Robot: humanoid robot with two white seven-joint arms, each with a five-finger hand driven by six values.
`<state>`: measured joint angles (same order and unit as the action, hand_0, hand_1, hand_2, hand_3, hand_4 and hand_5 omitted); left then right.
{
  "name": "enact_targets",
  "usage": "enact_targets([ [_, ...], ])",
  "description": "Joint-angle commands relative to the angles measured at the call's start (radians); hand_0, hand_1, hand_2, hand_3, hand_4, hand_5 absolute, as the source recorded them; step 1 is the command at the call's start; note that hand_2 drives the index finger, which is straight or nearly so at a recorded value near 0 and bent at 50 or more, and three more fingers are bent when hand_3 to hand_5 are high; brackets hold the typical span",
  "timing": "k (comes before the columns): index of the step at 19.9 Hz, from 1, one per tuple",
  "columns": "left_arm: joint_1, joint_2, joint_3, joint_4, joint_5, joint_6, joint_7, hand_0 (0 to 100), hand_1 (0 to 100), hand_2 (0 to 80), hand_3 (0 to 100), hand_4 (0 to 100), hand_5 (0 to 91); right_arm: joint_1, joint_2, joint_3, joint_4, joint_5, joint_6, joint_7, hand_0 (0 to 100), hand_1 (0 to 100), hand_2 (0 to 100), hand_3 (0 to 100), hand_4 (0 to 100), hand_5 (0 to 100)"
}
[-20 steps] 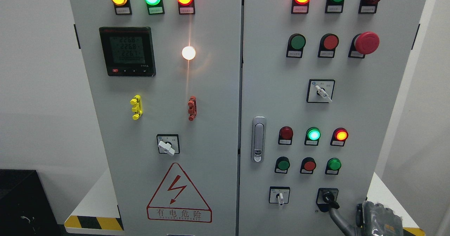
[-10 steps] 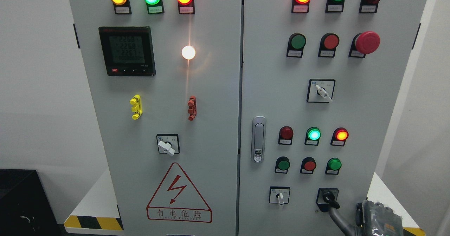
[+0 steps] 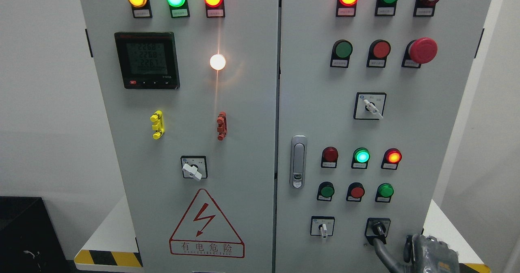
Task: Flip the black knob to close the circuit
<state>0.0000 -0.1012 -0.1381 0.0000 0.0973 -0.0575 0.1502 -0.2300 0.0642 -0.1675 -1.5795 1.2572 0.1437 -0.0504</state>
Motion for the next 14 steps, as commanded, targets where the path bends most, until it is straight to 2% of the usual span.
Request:
enact_targets([
  [1, 0.023, 0.000, 0.000, -0.031, -0.001, 0.001, 0.000, 12, 56, 0.0, 0, 0, 0.0, 0.006, -0.009, 0.077, 0.010, 0.001, -0.001, 0.009, 0, 0, 90, 100, 97, 100],
  [6, 0.023, 0.000, 0.000, -0.031, -0.001, 0.001, 0.000, 12, 56, 0.0, 0, 0, 0.0, 0.024, -0.014, 0.091, -0.014, -0.001, -0.003, 0.004, 0, 0, 90, 100, 97, 100],
  [10, 0.023, 0.000, 0.000, -0.031, 0.001, 0.001, 0.000, 12, 56, 0.0, 0, 0, 0.0, 0.086, -0.003, 0.089, -0.082, -0.054, -0.003, 0.003, 0, 0, 89, 100, 96, 100],
  [13, 0.023, 0.000, 0.000, -0.031, 0.001, 0.001, 0.000, 12, 56, 0.0, 0, 0, 0.0, 0.132, 0.008, 0.075, -0.138, -0.114, -0.009, 0.000, 0, 0, 84, 100, 94, 98],
  [14, 0.023, 0.000, 0.000, -0.031, 0.001, 0.001, 0.000, 12, 56, 0.0, 0, 0, 0.0, 0.149, 0.020, 0.075, -0.160, -0.137, -0.009, 0.000, 0, 0, 81, 100, 91, 95],
])
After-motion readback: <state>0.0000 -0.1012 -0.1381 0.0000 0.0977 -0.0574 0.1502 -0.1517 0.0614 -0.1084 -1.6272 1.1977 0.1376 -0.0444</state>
